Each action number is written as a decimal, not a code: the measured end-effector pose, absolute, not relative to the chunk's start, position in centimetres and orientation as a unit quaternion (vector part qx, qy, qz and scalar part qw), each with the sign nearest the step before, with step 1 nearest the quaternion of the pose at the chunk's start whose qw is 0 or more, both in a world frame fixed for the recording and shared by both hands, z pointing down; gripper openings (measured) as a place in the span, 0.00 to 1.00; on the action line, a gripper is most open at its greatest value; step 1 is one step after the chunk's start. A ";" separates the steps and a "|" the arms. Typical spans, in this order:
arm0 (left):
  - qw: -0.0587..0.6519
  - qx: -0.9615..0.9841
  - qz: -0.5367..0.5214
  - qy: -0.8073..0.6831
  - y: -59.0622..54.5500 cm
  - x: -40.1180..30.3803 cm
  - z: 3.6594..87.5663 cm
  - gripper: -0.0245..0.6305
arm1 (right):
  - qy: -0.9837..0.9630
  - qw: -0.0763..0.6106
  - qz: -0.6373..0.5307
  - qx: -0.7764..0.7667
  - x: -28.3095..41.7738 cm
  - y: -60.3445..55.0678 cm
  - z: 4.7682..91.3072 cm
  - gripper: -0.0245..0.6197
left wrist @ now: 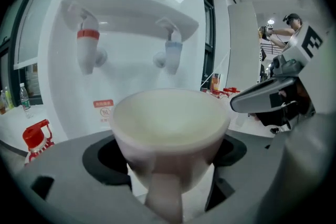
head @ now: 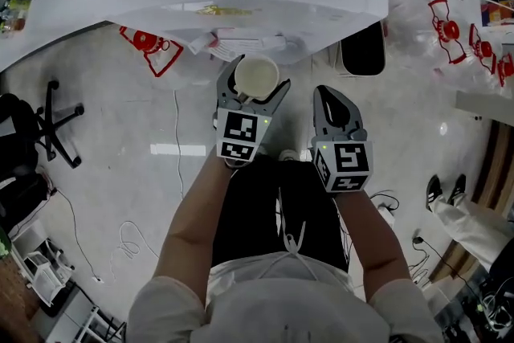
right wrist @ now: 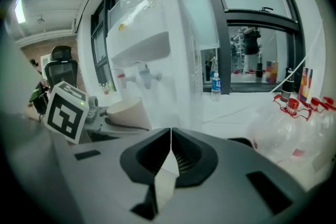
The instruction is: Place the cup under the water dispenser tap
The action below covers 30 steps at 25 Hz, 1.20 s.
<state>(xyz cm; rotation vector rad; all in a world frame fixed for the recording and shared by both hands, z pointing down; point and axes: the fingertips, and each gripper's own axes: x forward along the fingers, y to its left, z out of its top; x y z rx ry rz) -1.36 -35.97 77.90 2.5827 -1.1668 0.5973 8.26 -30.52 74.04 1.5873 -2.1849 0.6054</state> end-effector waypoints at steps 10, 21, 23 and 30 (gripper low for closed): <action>0.112 0.884 0.211 -0.403 -39.7 0.1 83.4 0.74 | -0.772 0.178 0.212 0.572 9.0 -32.8 77.6 0.08; 0.093 0.884 0.203 -0.410 -40.7 0.5 84.0 0.74 | -0.795 0.189 0.225 0.531 7.3 -32.2 78.4 0.08; 0.097 0.881 0.208 -0.414 -40.6 0.5 84.4 0.74 | -0.804 0.189 0.225 0.517 6.7 -31.9 78.4 0.08; 0.076 0.876 0.194 -0.435 -40.5 0.2 83.2 0.74 | -0.813 0.185 0.229 0.502 5.9 -31.3 77.8 0.08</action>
